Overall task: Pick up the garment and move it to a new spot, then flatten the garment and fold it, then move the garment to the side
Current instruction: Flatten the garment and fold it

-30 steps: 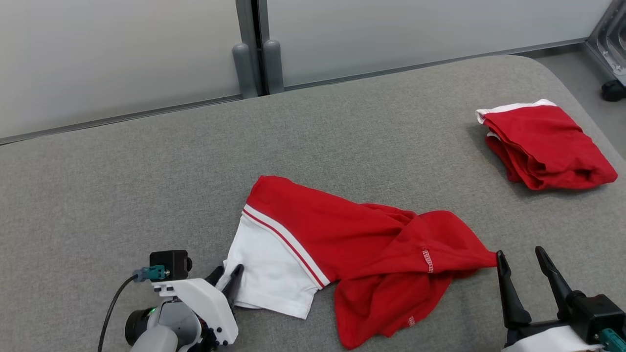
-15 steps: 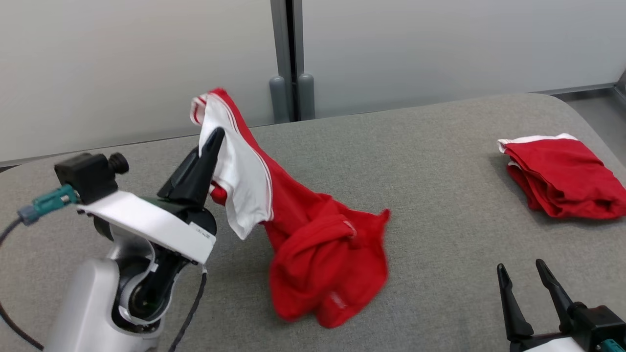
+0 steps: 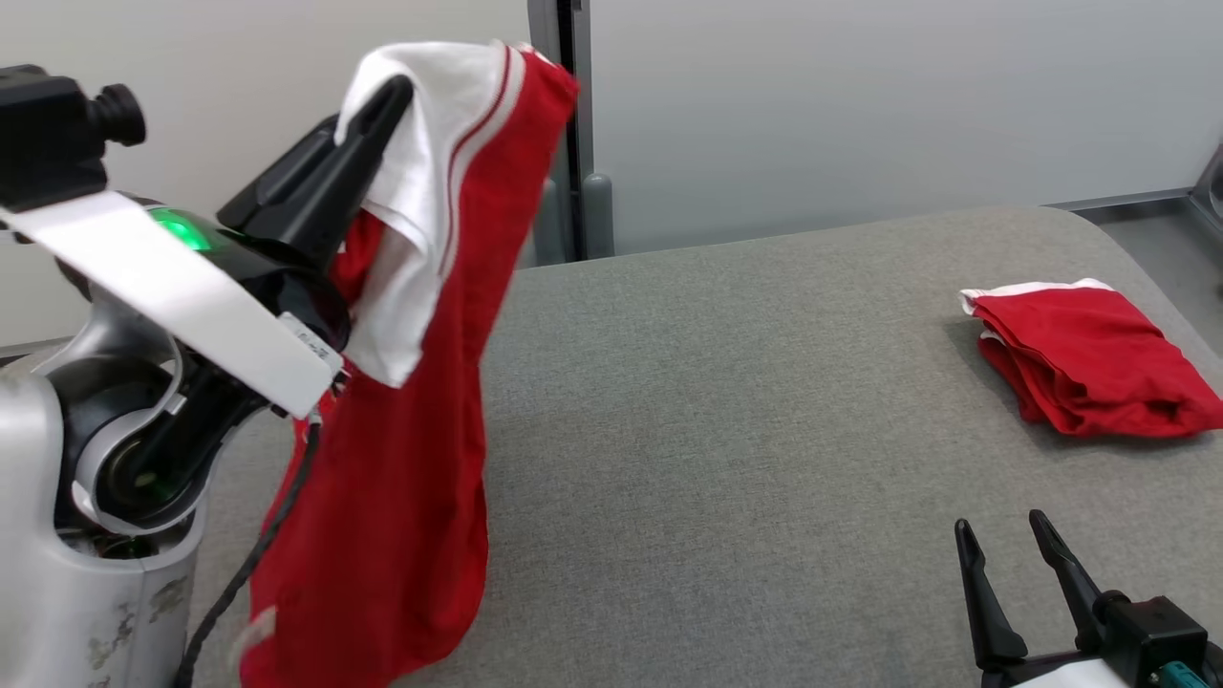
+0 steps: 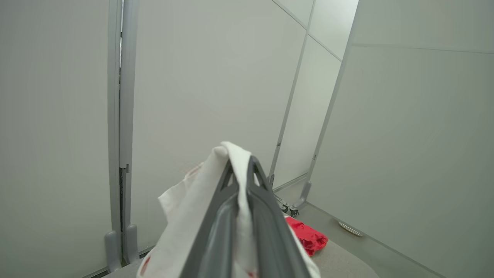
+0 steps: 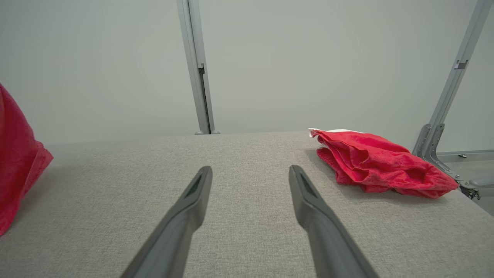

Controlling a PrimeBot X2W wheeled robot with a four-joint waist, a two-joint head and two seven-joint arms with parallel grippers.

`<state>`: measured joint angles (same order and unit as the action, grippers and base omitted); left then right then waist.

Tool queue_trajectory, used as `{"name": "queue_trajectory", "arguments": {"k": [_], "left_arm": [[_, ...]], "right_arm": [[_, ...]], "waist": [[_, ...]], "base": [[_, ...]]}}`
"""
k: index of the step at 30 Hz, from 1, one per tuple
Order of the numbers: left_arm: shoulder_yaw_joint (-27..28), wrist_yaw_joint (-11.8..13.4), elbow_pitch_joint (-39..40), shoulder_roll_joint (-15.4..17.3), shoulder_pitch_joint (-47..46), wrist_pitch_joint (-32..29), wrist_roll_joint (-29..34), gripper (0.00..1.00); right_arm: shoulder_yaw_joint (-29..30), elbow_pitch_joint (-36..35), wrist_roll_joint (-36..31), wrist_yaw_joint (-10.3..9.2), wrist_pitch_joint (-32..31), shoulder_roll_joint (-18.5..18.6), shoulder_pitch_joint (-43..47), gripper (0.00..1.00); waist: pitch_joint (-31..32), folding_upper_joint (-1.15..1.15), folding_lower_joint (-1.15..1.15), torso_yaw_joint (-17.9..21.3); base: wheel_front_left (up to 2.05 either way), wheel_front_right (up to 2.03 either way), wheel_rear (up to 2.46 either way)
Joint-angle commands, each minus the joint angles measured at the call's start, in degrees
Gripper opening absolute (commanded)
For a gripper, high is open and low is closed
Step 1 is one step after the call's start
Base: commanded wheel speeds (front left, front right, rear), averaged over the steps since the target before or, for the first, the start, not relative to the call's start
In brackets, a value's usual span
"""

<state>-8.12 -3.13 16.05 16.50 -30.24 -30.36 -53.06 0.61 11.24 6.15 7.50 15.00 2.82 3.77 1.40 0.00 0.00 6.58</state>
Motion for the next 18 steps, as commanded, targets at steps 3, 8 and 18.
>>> {"name": "queue_trajectory", "arguments": {"k": [3, 8, 18], "left_arm": [[-1.5, -0.4, -0.7, -0.8, -1.3, -1.3, -1.4, 0.0], [-5.8, -0.9, -4.1, -4.5, -2.1, -1.6, -2.5, 0.0], [-23.5, 0.4, -21.2, -13.4, -3.1, 8.8, -2.7, 0.0]], "right_arm": [[-0.1, 0.3, 0.5, -0.01, 0.3, 0.2, -0.4, 1.0], [-0.7, 0.4, 1.1, -0.01, 0.3, 0.2, -1.4, 1.0], [-3.0, 0.9, 2.4, -0.01, 0.3, 0.2, -4.9, 1.0]], "waist": [[-0.1, 0.0, 0.0, 0.9], [-0.8, 0.0, 0.0, 3.0], [-5.3, 0.0, 0.0, 8.4]], "base": [[0.0, 0.0, 0.0], [0.0, 0.0, 0.0], [0.0, 0.0, 0.0]]}}
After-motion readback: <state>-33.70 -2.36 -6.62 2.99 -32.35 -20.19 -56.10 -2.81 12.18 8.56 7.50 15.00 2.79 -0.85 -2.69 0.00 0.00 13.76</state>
